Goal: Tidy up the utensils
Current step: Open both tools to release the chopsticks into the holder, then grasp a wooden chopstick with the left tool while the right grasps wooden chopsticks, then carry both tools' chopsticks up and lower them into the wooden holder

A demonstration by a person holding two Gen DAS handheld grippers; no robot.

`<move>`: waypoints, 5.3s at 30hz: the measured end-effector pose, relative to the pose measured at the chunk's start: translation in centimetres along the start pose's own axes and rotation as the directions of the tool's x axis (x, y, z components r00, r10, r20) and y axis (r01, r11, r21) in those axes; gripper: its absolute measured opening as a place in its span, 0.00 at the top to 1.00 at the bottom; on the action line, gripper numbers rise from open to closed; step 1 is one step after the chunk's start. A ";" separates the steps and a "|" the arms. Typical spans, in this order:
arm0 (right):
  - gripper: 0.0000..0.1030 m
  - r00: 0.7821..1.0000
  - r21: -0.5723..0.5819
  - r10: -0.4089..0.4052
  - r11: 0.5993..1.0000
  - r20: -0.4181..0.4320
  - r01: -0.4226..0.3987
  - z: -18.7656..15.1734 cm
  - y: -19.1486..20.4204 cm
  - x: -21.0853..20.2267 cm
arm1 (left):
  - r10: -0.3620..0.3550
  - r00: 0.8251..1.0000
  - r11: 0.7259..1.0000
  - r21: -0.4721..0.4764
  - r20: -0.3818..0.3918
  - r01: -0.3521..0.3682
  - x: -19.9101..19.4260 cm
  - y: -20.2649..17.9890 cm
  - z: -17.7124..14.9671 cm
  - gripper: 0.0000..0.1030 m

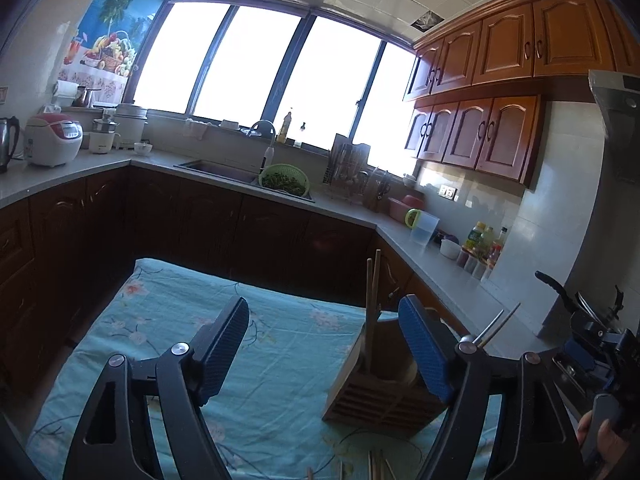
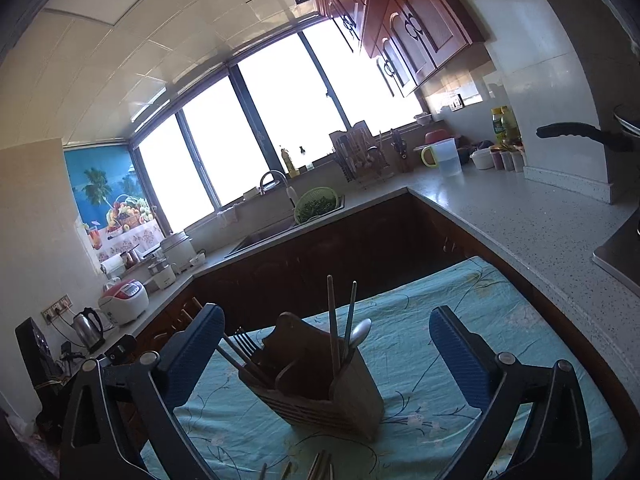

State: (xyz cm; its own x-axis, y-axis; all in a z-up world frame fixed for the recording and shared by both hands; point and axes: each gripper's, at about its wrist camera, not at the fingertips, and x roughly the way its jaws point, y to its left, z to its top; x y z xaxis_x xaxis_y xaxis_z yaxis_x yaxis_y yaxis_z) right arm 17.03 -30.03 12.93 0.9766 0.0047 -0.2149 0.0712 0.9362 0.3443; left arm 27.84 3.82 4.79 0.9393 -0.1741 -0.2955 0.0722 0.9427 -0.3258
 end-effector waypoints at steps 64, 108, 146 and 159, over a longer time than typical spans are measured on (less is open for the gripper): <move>0.70 0.837 -0.219 -0.130 0.976 -0.532 0.013 -17.7 1.8 7.6 | 0.082 0.837 0.996 0.079 -0.541 -0.046 2.6 -1.3 -7.7 0.59; 0.96 0.931 -0.087 0.024 0.994 -0.363 -0.059 -11.0 3.5 -2.3 | -0.115 0.910 0.993 -0.052 -0.399 0.103 -9.0 -1.3 -3.4 0.97; 0.96 0.981 -0.103 0.043 0.993 -0.190 -0.063 -4.5 3.7 -6.9 | -0.141 0.968 0.989 0.003 -0.209 0.145 -15.1 -1.7 1.9 0.97; 0.96 0.987 -0.127 0.042 0.990 -0.155 -0.062 -2.3 4.4 -5.6 | -0.159 0.978 0.985 0.040 -0.139 0.165 -12.8 -2.5 4.9 0.97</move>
State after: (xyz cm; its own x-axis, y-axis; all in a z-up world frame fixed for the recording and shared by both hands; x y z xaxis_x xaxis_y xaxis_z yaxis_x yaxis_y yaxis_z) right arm 11.41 -25.09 13.56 0.9355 0.0982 -0.3393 -0.0156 0.9711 0.2382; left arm 17.27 5.07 13.77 0.8603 -0.3591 -0.3617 0.2399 0.9115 -0.3341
